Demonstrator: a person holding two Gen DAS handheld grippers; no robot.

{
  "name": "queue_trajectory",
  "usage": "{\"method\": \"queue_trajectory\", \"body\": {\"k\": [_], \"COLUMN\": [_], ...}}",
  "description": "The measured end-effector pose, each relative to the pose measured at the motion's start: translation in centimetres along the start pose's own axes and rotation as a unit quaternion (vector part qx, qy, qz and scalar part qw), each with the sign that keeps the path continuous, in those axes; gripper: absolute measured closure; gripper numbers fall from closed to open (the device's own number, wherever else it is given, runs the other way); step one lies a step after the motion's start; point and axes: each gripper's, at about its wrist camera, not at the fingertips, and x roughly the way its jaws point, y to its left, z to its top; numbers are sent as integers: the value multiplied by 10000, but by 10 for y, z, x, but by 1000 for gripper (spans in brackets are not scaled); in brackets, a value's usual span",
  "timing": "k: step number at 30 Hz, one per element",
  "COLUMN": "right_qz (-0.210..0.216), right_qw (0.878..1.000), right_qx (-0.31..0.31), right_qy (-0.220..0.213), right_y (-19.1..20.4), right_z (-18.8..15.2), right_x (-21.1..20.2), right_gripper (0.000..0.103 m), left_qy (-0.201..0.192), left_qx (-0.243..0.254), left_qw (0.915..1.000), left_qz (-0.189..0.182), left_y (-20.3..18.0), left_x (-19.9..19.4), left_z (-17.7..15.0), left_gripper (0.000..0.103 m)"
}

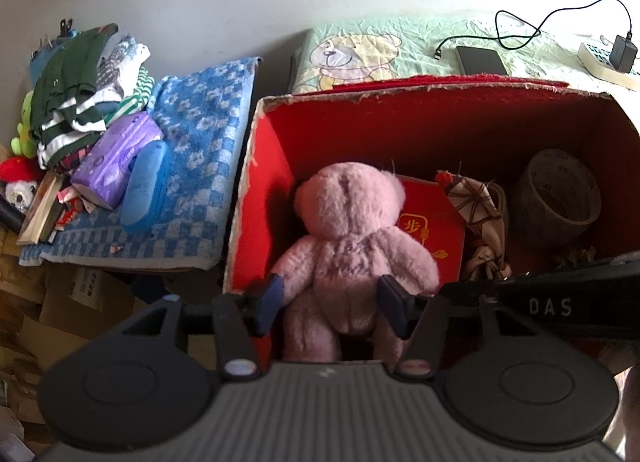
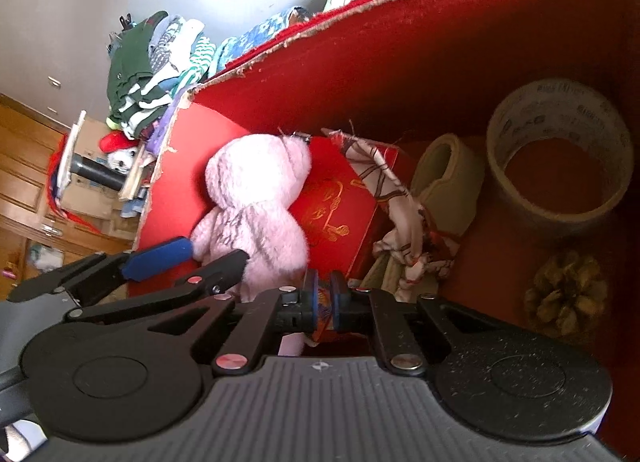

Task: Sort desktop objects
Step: 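Open both grippers to release the bear and withdraw from the box, then move both grippers to the yellow tiger toy and grasp it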

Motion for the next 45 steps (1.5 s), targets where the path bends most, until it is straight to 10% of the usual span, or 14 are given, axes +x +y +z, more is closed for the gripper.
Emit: {"method": "queue_trajectory", "body": {"k": [18,33,45], "right_qz": [-505,209,510], "right_qw": [9950,9884,9747], "right_qx": [-98,-81,90], "right_qy": [-852,-1503,-2174], "right_y": [-9,-26,-85], "right_z": [-18,-44,-64], "right_x": [-39,-85,-156], "right_gripper": [83,82,82], "left_qy": [105,-87,-565], "left_qx": [346,100,-34], "left_qw": [9989,9980,9978], "left_qz": [312,614,-337], "left_y": [-17,-30,-104], "left_x": [-2,-36,-81], "left_z": [-1,-13,-3], "left_gripper": [31,18,17]}}
